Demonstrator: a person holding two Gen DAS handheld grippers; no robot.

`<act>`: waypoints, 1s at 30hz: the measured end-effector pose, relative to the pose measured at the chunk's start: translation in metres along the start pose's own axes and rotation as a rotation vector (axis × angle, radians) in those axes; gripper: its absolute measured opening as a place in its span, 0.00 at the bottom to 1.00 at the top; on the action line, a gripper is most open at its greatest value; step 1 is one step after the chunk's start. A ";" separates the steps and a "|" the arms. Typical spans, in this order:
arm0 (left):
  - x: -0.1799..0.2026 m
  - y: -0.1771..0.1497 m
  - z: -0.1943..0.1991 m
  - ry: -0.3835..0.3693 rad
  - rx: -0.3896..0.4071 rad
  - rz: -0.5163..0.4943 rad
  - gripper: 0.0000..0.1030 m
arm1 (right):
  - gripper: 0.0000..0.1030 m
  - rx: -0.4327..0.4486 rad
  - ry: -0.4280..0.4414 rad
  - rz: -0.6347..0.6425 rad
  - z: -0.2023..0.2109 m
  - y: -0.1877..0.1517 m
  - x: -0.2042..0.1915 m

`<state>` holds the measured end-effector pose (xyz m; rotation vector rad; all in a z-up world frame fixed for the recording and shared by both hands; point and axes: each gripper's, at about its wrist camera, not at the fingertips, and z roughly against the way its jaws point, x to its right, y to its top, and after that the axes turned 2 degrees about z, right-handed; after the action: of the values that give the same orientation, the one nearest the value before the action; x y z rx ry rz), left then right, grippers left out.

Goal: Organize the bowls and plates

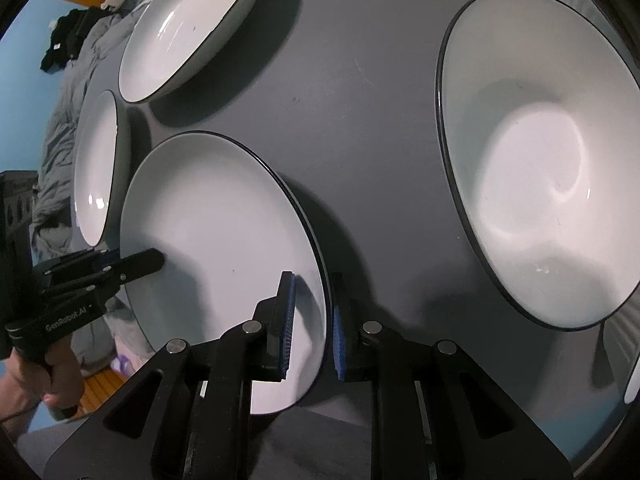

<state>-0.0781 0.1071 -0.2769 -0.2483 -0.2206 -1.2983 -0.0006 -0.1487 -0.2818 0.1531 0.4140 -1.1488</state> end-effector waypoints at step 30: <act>0.021 0.029 0.037 0.015 0.021 -0.025 0.17 | 0.13 -0.025 0.051 -0.009 0.004 0.048 -0.040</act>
<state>-0.0455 0.1063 -0.2373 -0.2184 -0.2246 -1.3213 0.0306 -0.0965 -0.2664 0.1588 0.4748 -1.1499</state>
